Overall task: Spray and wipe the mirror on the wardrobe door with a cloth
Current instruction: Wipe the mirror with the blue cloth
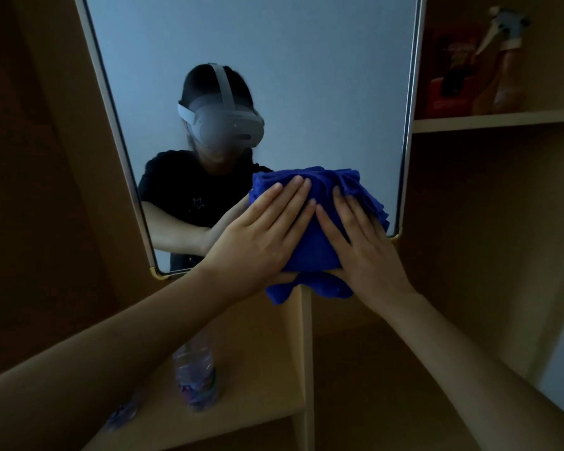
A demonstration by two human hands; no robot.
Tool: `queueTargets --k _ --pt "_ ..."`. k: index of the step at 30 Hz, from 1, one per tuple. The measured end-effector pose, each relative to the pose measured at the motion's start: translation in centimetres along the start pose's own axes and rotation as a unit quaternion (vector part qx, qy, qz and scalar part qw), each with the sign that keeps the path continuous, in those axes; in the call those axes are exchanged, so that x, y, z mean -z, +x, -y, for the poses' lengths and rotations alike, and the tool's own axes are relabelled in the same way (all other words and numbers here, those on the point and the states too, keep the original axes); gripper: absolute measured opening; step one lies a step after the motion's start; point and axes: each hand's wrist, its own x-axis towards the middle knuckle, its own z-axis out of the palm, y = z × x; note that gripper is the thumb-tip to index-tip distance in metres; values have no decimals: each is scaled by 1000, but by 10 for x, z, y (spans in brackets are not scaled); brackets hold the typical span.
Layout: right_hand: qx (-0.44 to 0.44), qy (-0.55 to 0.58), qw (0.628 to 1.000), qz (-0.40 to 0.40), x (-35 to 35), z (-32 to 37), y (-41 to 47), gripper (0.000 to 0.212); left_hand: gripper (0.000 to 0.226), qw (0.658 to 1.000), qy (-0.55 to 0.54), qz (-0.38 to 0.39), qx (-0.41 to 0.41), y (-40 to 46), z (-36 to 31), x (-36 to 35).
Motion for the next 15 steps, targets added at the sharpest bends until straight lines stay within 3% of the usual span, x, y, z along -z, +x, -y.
queueTargets --k 9,15 --pt "-40 -8 999 24 4 -46 -19 94 95 1000 9 22 8 48 -35 0" --pt "-58 -7 998 22 5 -57 -26 112 91 999 15 35 9 63 -44 1"
